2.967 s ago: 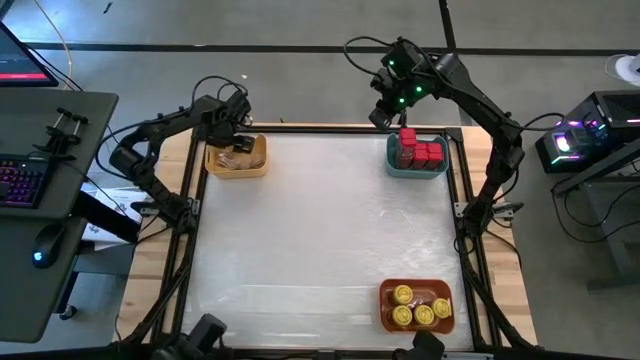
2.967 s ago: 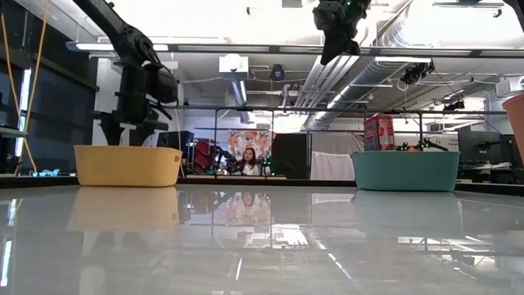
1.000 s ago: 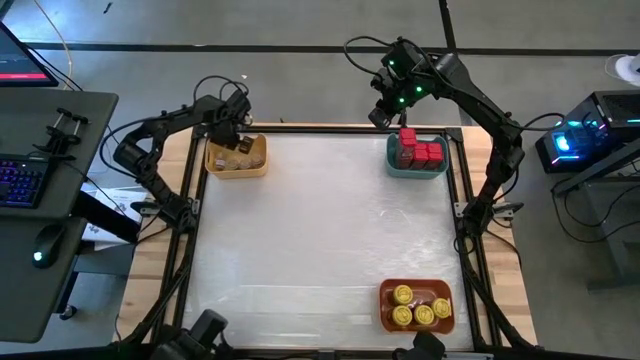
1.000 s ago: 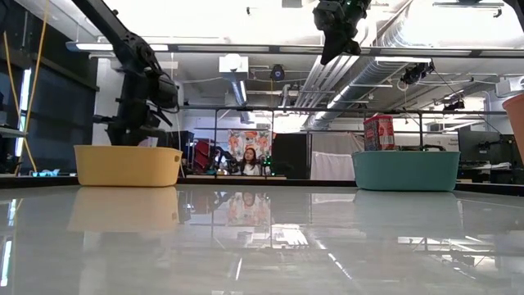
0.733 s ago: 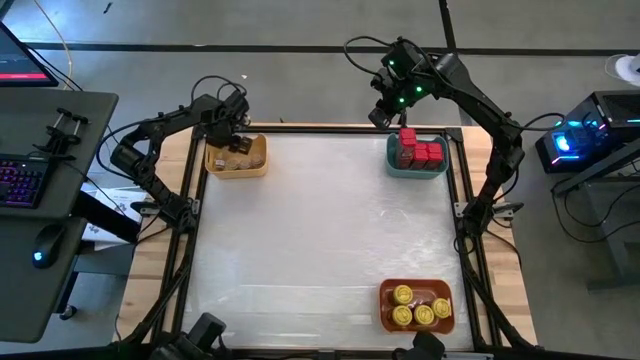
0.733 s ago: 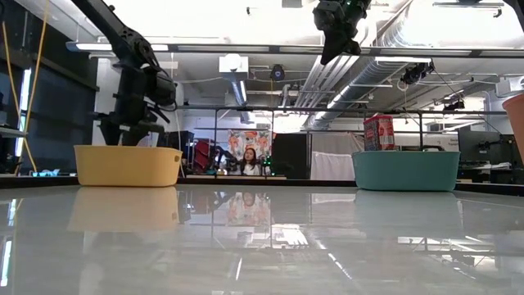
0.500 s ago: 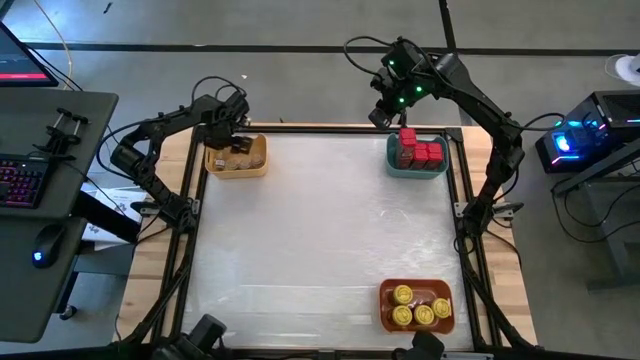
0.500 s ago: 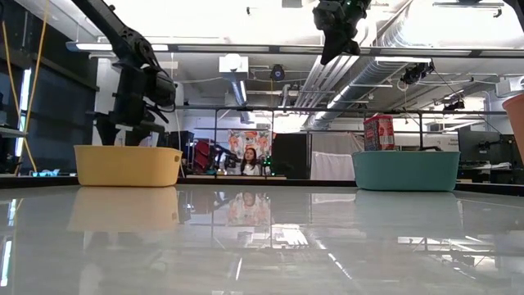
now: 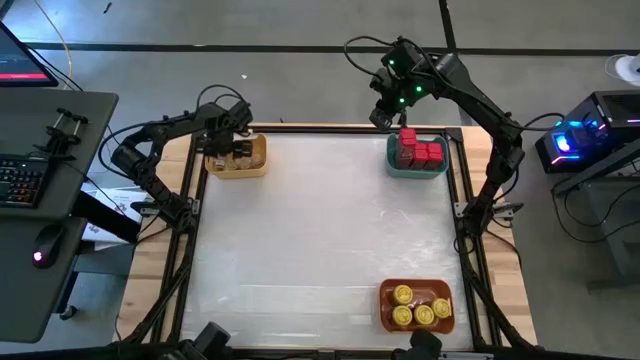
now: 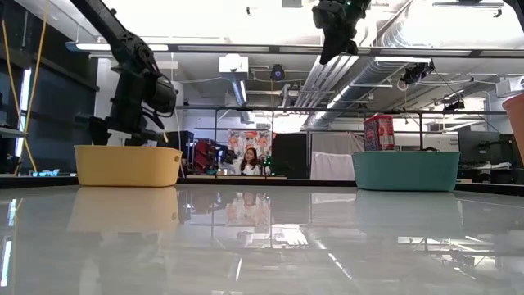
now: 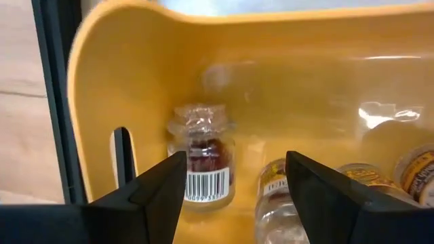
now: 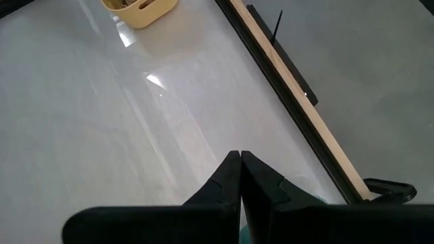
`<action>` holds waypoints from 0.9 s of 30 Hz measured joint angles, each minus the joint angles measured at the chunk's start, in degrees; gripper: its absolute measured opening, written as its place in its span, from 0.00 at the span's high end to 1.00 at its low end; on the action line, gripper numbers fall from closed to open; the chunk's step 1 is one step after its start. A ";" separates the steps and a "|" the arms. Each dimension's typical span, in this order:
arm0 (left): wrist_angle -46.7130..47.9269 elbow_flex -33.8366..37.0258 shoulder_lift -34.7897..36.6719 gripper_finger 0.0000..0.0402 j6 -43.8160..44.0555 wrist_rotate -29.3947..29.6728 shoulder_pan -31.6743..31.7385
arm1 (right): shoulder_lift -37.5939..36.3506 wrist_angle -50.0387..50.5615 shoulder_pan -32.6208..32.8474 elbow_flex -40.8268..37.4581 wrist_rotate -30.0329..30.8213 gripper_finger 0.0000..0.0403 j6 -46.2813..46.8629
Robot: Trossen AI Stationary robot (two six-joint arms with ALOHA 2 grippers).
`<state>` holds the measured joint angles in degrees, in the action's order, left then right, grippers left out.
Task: Sort spices by type
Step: Put the brown seasoning bottle into the yellow bin
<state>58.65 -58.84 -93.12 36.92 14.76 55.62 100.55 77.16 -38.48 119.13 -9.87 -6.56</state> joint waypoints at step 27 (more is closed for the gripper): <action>-4.85 -2.79 0.28 0.41 3.97 -1.29 -0.94 | 0.00 -0.25 0.00 0.00 -0.02 1.00 -1.28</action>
<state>53.79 -61.62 -92.84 40.89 13.47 54.68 100.55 76.90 -38.48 119.13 -9.89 -7.84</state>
